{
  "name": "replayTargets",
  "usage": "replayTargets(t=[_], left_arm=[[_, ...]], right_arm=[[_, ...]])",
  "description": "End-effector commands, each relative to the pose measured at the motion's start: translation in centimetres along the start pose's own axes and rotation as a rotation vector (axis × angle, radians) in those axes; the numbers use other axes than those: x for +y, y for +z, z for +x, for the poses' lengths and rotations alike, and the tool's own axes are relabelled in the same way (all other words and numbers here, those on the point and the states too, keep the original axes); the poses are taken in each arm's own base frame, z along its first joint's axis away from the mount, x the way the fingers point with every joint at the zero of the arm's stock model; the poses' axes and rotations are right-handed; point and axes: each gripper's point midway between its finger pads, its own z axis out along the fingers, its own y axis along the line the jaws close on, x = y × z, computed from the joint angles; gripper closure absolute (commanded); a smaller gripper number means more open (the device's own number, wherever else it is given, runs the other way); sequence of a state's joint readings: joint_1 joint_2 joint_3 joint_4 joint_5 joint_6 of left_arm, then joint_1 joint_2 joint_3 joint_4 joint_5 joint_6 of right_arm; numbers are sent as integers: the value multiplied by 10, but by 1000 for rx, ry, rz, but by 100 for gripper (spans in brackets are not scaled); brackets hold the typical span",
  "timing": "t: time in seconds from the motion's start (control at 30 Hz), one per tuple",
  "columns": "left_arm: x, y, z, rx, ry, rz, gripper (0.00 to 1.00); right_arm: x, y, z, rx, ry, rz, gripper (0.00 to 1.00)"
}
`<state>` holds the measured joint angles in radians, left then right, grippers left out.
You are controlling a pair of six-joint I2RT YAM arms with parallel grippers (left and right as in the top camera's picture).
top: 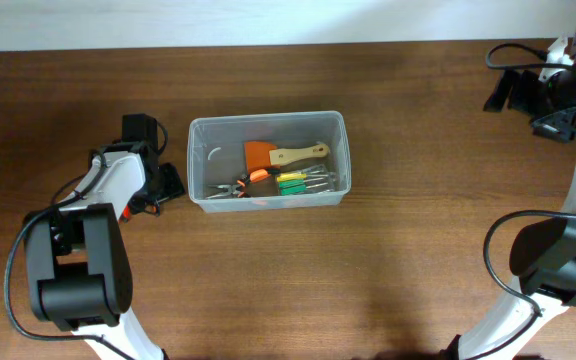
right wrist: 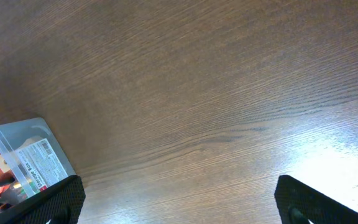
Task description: Pack container
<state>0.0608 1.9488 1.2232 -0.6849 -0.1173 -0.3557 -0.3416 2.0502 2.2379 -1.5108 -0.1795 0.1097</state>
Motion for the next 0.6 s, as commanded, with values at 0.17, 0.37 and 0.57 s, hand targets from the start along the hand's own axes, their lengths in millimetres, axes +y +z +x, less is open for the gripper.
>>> replayTargets(t=[0.17, 0.37, 0.57], left_arm=[[14, 17, 11, 39, -94, -86, 45], [14, 17, 12, 43, -93, -88, 66], [15, 17, 13, 45, -93, -89, 76]], right_arm=[[2, 4, 2, 14, 9, -12, 2], [2, 4, 1, 13, 9, -12, 2], [2, 4, 1, 13, 9, -12, 2]])
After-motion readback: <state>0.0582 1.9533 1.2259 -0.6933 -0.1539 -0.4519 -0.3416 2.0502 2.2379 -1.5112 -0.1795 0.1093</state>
